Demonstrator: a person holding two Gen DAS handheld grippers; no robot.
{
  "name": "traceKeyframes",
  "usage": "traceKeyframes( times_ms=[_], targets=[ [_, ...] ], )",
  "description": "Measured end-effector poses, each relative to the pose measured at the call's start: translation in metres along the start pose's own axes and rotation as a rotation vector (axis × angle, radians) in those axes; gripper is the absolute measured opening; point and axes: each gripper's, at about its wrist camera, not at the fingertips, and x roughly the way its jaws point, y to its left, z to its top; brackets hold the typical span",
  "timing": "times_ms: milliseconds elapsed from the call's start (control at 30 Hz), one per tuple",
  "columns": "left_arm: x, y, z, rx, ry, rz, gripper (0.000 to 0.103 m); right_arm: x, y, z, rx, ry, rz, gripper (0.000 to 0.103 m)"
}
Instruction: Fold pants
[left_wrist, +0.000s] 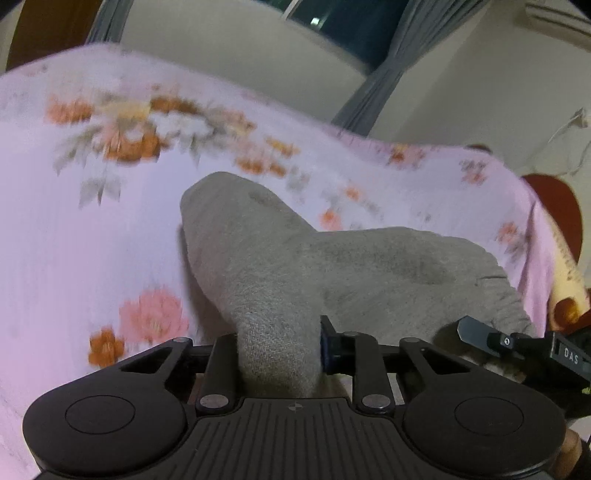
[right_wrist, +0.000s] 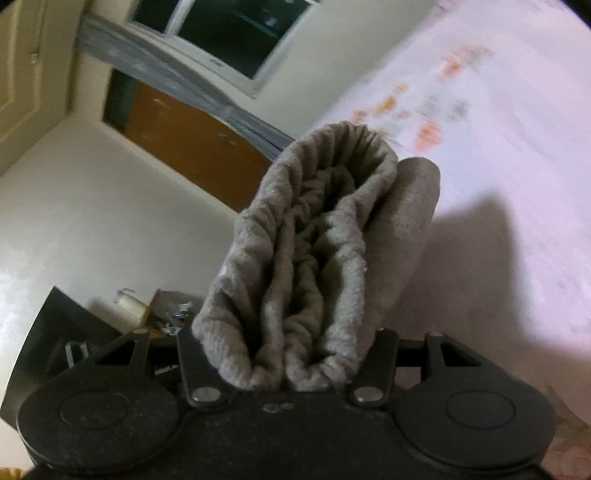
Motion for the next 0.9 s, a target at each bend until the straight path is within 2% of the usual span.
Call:
traceKeyframes(
  times_ms=[200, 367, 667, 900],
  targets=[
    [-0.020, -0.010, 0.046, 0.050, -0.089, -0.013, 0.024, 0.004, 0.029, 0.037, -0.041, -0.055, 0.062, 0.055],
    [-0.015, -0.012, 0.077, 0.077, -0.124, 0.005, 0.024, 0.018, 0.035, 0.064, -0.070, -0.073, 0.073, 0.055],
    [0.025, -0.003, 0.103, 0.099, -0.109, 0.058, 0.024, 0.047, 0.016, 0.082, -0.072, -0.065, 0.056, 0.055],
    [0.081, 0.009, 0.098, 0.123, -0.049, 0.125, 0.024, 0.074, -0.028, 0.090, -0.019, -0.042, -0.014, 0.054]
  ],
)
